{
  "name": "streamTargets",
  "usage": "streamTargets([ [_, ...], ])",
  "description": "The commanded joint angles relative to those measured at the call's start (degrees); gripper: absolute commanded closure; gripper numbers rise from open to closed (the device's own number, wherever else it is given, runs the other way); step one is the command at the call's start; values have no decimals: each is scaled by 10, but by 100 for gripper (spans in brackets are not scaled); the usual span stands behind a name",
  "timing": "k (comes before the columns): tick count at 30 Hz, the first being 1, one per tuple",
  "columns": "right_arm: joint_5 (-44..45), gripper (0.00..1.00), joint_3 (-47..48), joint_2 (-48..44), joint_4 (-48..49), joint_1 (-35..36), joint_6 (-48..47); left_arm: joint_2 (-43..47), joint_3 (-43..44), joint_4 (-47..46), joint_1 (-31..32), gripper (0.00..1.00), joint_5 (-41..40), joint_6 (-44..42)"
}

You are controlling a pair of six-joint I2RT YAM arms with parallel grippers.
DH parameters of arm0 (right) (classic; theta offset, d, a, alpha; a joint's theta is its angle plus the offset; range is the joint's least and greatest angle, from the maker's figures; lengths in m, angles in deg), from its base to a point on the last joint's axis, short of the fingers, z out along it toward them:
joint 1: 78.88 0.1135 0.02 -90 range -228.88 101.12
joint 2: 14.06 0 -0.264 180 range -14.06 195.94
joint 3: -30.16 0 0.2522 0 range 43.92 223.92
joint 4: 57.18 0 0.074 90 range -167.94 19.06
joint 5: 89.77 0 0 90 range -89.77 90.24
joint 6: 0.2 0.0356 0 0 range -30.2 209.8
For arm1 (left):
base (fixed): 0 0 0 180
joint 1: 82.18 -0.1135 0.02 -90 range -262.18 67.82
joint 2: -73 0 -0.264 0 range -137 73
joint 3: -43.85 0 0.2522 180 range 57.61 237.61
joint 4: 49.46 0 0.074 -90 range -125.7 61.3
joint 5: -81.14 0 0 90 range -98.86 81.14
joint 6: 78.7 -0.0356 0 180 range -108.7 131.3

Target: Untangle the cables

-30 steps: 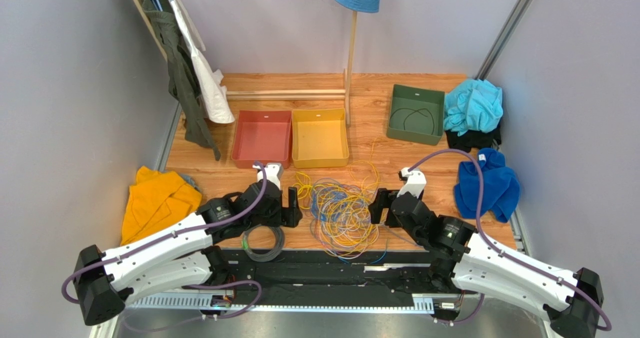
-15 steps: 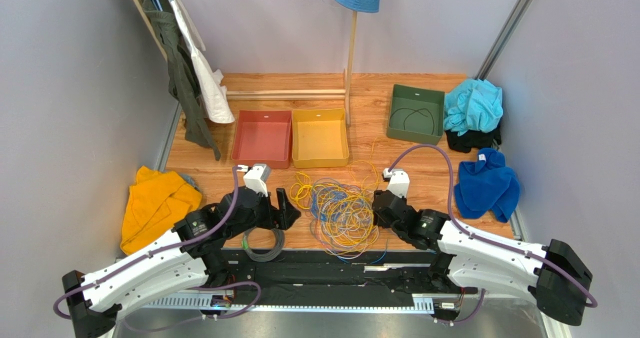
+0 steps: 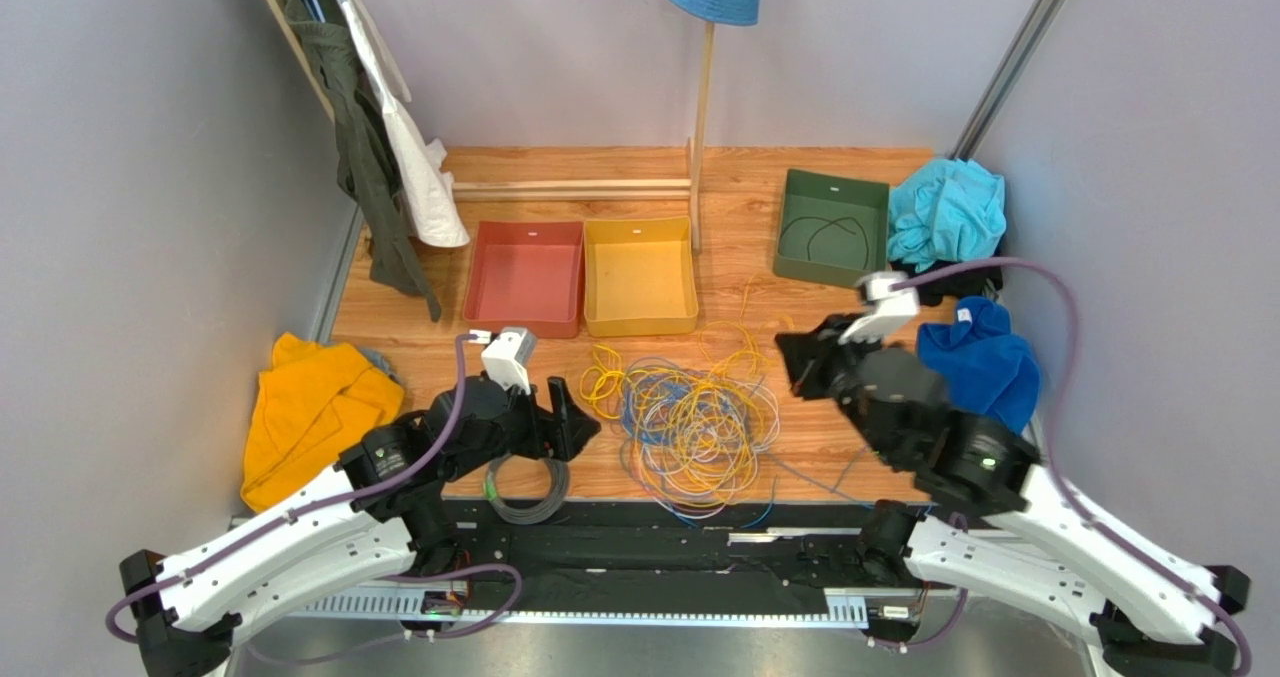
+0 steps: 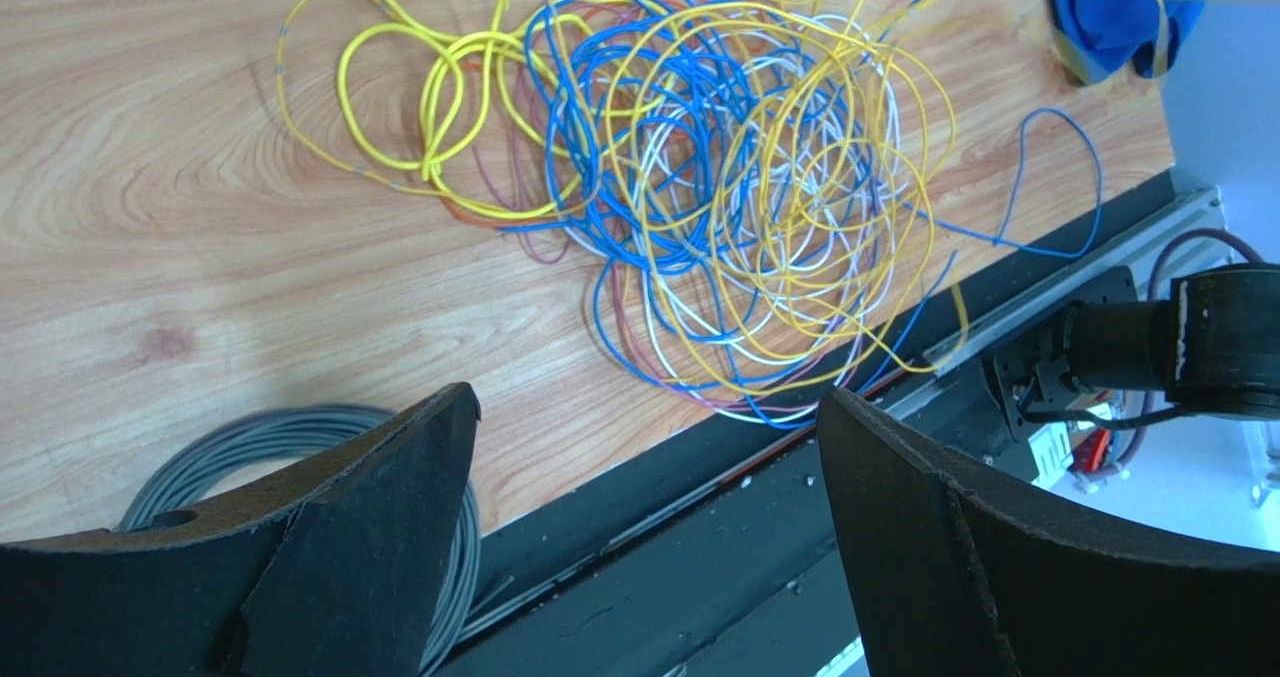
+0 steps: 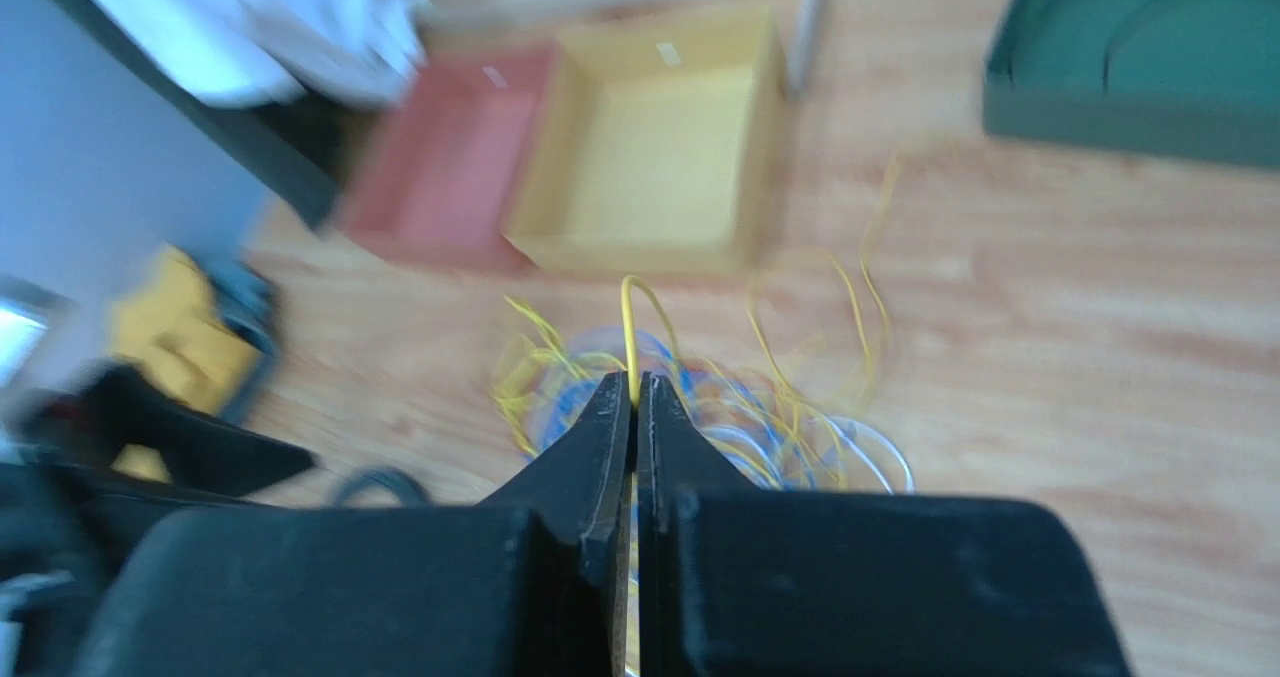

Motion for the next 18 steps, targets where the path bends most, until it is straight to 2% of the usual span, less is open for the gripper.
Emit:
streamTargets([
  [1,-13,100,139,2,-39,3,-60,-12,19,-58,11,6,14,-30],
  [10,-128,100,351,104,-91,7,-70,-32,38,-139,45,4,-15,-58],
  [17,-152,100,569,202,-126,8,-104,-15,50,-141,47,2,-49,-77],
  [18,-162,100,625,212,-132,8,-105,-11,54,-142,47,2,-53,-89],
])
